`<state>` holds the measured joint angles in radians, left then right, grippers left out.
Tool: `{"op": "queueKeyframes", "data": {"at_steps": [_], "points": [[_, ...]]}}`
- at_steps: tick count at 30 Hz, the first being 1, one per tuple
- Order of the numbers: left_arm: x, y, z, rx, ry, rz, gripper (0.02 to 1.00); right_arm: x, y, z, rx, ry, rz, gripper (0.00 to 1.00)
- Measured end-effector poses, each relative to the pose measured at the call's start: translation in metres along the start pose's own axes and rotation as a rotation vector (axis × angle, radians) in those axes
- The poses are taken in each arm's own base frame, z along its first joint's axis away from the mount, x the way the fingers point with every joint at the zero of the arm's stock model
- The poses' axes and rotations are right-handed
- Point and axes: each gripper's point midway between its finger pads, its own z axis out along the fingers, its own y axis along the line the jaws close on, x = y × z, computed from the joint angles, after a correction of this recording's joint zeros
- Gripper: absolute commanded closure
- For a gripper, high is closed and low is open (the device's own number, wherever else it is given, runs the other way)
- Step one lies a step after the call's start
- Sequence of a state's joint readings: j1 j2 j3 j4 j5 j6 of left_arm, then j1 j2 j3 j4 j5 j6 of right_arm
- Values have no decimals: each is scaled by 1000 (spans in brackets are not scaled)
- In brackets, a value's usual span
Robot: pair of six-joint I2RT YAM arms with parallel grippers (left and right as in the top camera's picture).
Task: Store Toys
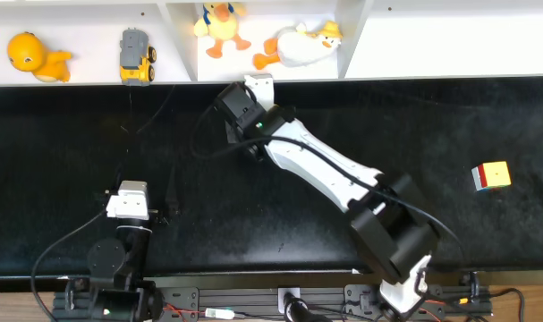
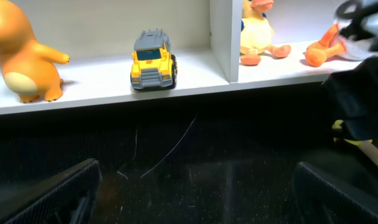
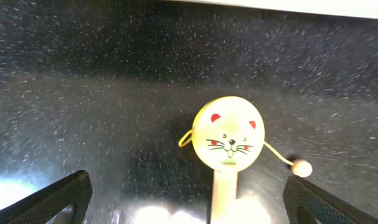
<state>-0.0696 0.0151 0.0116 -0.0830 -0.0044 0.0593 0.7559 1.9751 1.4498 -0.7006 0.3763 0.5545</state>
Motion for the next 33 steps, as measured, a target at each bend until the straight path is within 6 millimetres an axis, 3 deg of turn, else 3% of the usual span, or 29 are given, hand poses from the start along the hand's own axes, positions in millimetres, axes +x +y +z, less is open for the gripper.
{"op": "queueKeyframes", "data": {"at_steps": [8,25,31,33], "points": [[0,0,0,0,0,0,23,16,-4,16,39,50,20,20],[0,0,0,0,0,0,23,19,-18,19,67,88,56,134],[0,0,0,0,0,0,23,28,-15,24,56,122,51,150],[0,0,0,0,0,0,23,34,-16,26,62,146,43,196]]}}
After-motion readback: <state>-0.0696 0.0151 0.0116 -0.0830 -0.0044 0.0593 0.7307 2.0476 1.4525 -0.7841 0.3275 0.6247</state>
